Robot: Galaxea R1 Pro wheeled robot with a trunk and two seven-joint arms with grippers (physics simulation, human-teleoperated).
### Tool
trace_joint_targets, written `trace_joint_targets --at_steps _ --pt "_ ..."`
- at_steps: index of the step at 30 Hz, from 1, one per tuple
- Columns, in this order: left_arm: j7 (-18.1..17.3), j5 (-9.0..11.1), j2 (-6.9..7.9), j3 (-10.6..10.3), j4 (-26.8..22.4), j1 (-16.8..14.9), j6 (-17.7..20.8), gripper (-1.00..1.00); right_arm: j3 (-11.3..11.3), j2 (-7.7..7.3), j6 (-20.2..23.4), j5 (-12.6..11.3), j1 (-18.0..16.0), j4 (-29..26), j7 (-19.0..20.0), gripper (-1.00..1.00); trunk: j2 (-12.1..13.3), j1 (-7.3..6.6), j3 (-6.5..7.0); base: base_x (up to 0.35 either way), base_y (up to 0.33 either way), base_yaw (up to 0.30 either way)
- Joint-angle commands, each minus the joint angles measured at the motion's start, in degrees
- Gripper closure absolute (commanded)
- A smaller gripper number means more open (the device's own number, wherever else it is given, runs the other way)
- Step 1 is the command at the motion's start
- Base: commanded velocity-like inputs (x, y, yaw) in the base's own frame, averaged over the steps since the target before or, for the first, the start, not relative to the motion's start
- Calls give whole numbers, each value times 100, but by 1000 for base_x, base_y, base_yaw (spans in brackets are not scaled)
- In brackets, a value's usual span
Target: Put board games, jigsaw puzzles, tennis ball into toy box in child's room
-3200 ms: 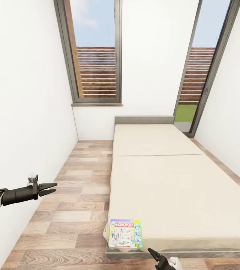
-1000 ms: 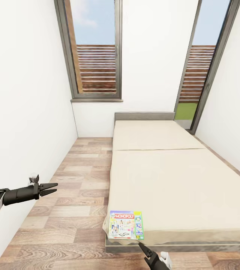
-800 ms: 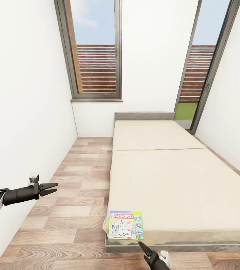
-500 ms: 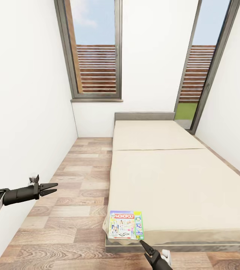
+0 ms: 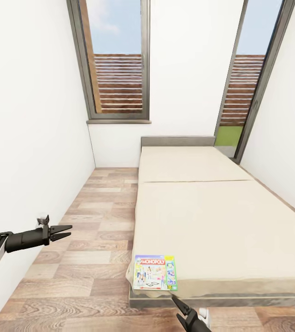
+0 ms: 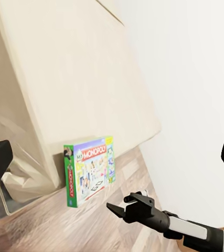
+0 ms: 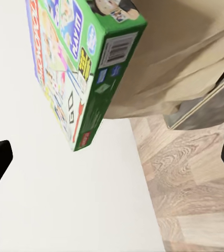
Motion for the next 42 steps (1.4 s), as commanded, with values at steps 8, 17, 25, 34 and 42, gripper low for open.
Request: trace_joint_targets --at_steps 8,17,25,34,42 --pt "-43 -60 -16 34 -3 -2 62 -100 -31 -8 61 -19 -32 -2 28 -100 -325 176 -149 0 0 0" --pt "-43 -60 -24 35 -3 -1 68 -100 -54 0 61 -38 -175 -7 35 -100 -405 219 -185 0 0 0" --pt "-43 -60 -33 29 -3 -4 63 -100 -104 22 52 -217 -298 -7 36 -100 -405 219 -185 0 0 0" --pt "-43 -60 -37 35 -3 -3 62 -100 -111 16 38 -237 -361 -8 22 -100 -605 329 -275 0 0 0" --pt "-43 -62 -42 35 -3 -3 67 -100 -111 1 32 -238 -363 -8 8 -100 -806 439 -365 0 0 0"
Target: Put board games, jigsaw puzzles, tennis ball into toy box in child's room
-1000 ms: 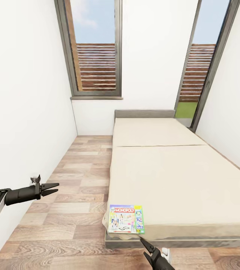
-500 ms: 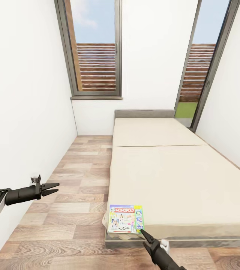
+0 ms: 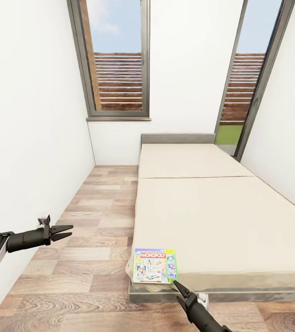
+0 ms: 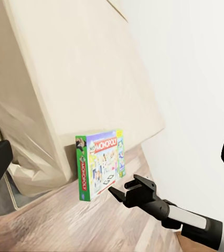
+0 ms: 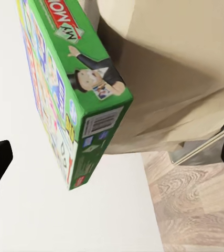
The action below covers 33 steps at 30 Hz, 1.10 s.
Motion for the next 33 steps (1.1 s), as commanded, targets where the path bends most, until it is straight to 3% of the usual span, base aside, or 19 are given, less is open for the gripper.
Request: trace_joint_targets --at_steps 1,9,26,33 --pt "-43 -61 -4 32 -3 -6 61 -100 -24 2 58 -19 -3 2 15 -100 -2 -1 -5 0 0 0" --pt "-43 -66 -5 32 -3 -3 69 -100 -32 11 45 -19 -9 2 10 -100 -203 109 -95 0 0 0" --pt "-43 -61 -14 32 -3 -3 71 -100 -29 95 57 -14 -15 -435 -19 -100 -203 109 -95 0 0 0" --pt "-43 -59 -14 32 -3 -6 71 -100 -25 92 48 -7 -191 -469 -21 -100 -203 109 -95 0 0 0"
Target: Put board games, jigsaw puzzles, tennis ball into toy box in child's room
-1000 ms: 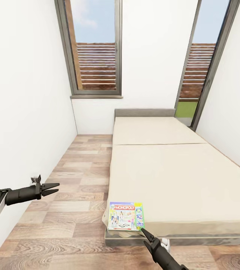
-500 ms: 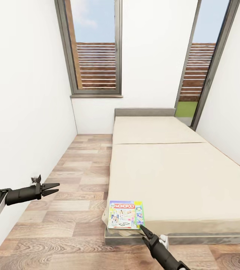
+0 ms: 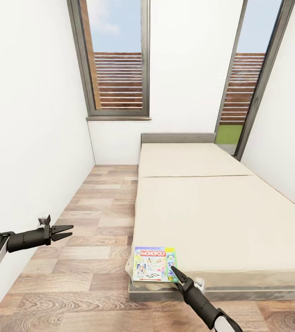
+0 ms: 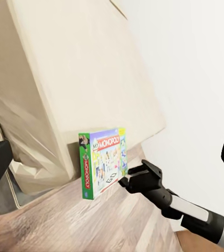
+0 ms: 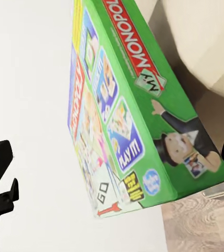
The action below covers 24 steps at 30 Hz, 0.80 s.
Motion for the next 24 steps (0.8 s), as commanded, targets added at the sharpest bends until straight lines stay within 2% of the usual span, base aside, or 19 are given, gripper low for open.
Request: trace_joint_targets --at_steps 1,4,19,24 --pt "-43 -61 -4 31 -2 -5 61 -100 -26 3 57 -24 -8 3 15 -100 -2 -1 -5 0 0 0" --pt "-43 -61 -4 31 -2 -4 61 -100 -25 6 42 -25 -20 5 16 -100 -2 -1 -5 0 0 0" --pt "-43 -65 -29 31 -2 -2 61 -100 -25 8 30 -18 -26 7 14 -100 -604 328 -275 0 0 0" --pt "-43 -61 -30 31 -2 -3 65 -100 -20 9 30 -16 -26 7 14 -100 -604 328 -275 0 0 0"
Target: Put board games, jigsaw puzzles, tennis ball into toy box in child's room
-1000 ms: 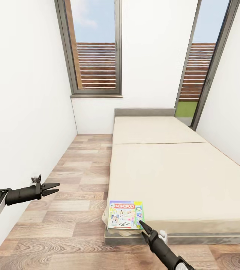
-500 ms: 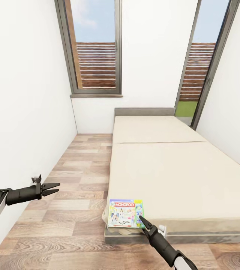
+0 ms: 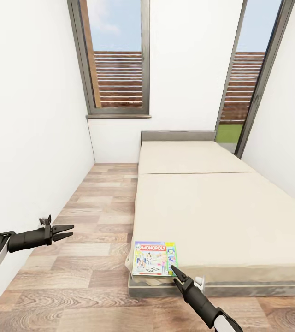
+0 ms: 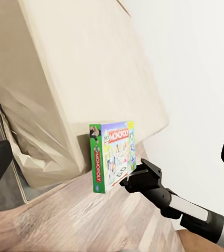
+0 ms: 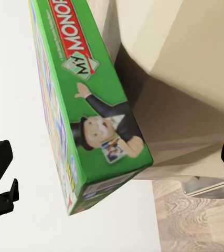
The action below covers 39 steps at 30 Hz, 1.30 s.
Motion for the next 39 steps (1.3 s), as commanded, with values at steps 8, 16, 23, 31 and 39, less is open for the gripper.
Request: trace_joint_targets --at_steps 8,16,23,31,39 --pt "-43 -61 -4 31 -3 -4 57 -100 -22 4 54 -21 -3 2 23 -100 -2 -1 -5 0 0 0" --pt "-43 -67 -12 31 -3 -3 58 -100 -22 4 43 -12 -3 -10 24 100 -2 -1 -5 0 0 0" --pt "-43 -65 -13 31 -3 -4 65 -100 16 11 98 -16 -3 -47 31 100 -2 -1 -5 0 0 0" --pt "-43 -67 -13 31 -3 -4 65 -100 22 13 112 -16 -3 -51 32 100 158 -89 67 0 0 0" --pt "-43 -64 -13 31 -3 -6 65 -100 22 13 112 -15 -3 -51 32 100 158 -89 67 0 0 0"
